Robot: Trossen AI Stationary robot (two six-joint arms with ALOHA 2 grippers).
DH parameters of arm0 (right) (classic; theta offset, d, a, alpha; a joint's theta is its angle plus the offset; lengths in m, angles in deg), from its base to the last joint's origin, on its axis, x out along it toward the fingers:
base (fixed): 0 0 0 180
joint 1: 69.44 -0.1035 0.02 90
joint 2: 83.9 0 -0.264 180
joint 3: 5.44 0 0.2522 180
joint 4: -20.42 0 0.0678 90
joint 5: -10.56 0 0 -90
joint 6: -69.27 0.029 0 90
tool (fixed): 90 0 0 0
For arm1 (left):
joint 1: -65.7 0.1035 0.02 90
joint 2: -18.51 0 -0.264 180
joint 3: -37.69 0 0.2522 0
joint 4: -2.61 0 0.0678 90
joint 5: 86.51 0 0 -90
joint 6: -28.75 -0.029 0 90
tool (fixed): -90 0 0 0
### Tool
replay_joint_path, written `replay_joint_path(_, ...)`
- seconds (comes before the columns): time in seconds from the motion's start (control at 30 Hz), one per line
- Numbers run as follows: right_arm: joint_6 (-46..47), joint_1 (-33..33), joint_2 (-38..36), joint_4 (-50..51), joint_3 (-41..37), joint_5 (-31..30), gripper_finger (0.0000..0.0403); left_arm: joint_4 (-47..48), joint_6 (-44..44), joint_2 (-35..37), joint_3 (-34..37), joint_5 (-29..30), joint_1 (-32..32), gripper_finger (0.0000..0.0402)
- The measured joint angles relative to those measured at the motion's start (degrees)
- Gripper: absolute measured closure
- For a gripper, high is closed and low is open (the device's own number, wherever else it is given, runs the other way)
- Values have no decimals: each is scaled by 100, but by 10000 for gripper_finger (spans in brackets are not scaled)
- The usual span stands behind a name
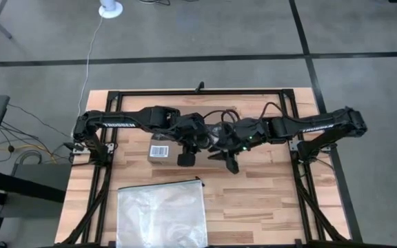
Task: Unpack boxes
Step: Open the box using the cutter
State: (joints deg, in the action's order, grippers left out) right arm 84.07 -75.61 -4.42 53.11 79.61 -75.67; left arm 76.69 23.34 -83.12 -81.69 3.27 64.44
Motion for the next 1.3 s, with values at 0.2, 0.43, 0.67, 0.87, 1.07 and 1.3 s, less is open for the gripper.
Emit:
replay_joint_path(0.2, -282, 52, 20, -552, -3, -135, 201, -138, 74, 9, 0, 12, 75, 283)
replay_joint_path(0.43, -436, 55, -71, -205, -4, -217, 183, 144, 97, 53, 0, -11, 81, 283)
replay_joint_path(0.67, -1171, 109, -76, 18, 480, -741, 186, 258, 37, 66, -7, -134, 42, 283)
replay_joint_path(0.87, -1048, 236, 35, 405, 476, -715, 186, 271, 52, 77, -7, -106, 46, 283)
replay_joint_path(1.07, -1033, 196, 261, 317, 472, -654, 186, 63, 11, 81, -7, -105, 48, 283)
replay_joint_path(1.3, -1030, 179, 535, 202, 466, -652, 186, 23, -12, 88, -7, -117, 48, 283)
